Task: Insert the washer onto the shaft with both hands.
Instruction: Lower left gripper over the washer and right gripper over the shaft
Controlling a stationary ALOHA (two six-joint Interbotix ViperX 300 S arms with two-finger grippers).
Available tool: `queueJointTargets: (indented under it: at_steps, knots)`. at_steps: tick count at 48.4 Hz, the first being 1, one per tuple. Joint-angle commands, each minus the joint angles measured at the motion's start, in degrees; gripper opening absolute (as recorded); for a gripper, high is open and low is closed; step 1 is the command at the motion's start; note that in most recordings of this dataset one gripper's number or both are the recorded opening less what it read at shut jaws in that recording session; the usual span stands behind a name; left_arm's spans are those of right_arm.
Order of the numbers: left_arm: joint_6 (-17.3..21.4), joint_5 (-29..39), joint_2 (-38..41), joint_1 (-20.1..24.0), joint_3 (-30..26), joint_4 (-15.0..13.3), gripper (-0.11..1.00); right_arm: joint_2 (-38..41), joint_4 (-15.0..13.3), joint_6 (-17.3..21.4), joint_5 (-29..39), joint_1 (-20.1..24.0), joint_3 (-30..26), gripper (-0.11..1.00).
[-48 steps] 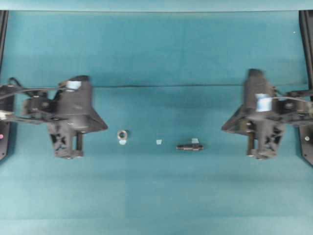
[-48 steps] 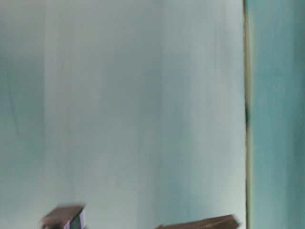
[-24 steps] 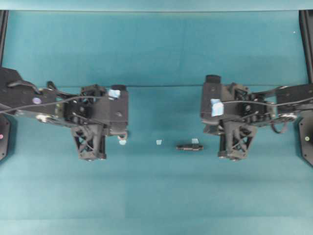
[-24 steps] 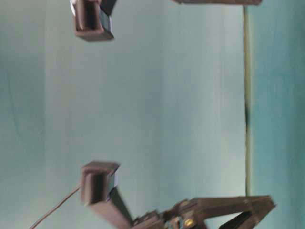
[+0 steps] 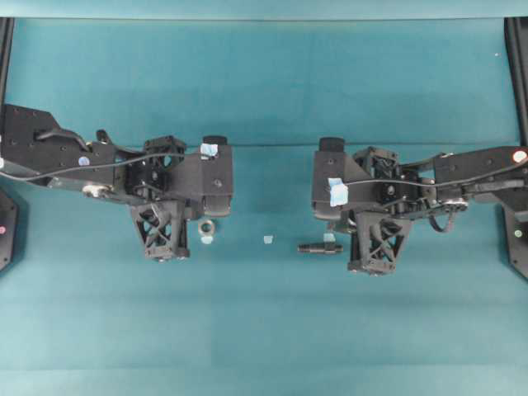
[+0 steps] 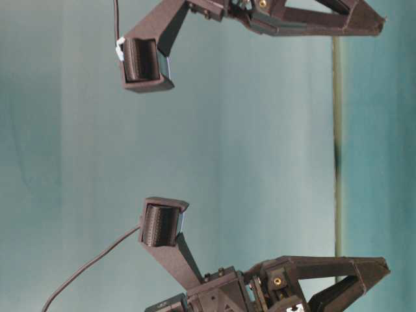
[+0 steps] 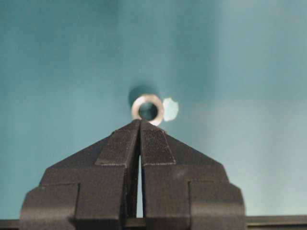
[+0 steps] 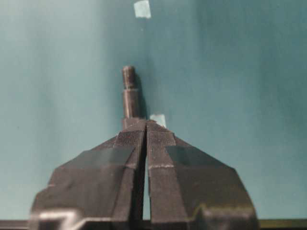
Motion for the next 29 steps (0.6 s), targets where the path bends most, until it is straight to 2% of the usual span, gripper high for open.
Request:
queueJointTargets:
  at_steps: [1,19,25,29]
  knots:
    - [0.1,-0.2,-0.4,0.0,-0.5,0.2,0.03,0.1,-0.2,-0.4,-0.2,0.2,-1.0,-0.09]
    - [1.6,-1.3,-0.2,-0.1,0.4,0.2,0.03,1.0,-0.2,-0.4,-0.1,0.3,-1.0,-0.04]
    - [1.9,-1.7,0.0,0.0,0.4,0.2,0.03,1.1,-0.2,-0.4,0.3,0.5,-0.7,0.04]
    - [2.1,-1.8,0.4,-0.1,0.5,0.1,0.15,1.6,-0.2,-0.4,1.1,0.7,-0.7,0.17]
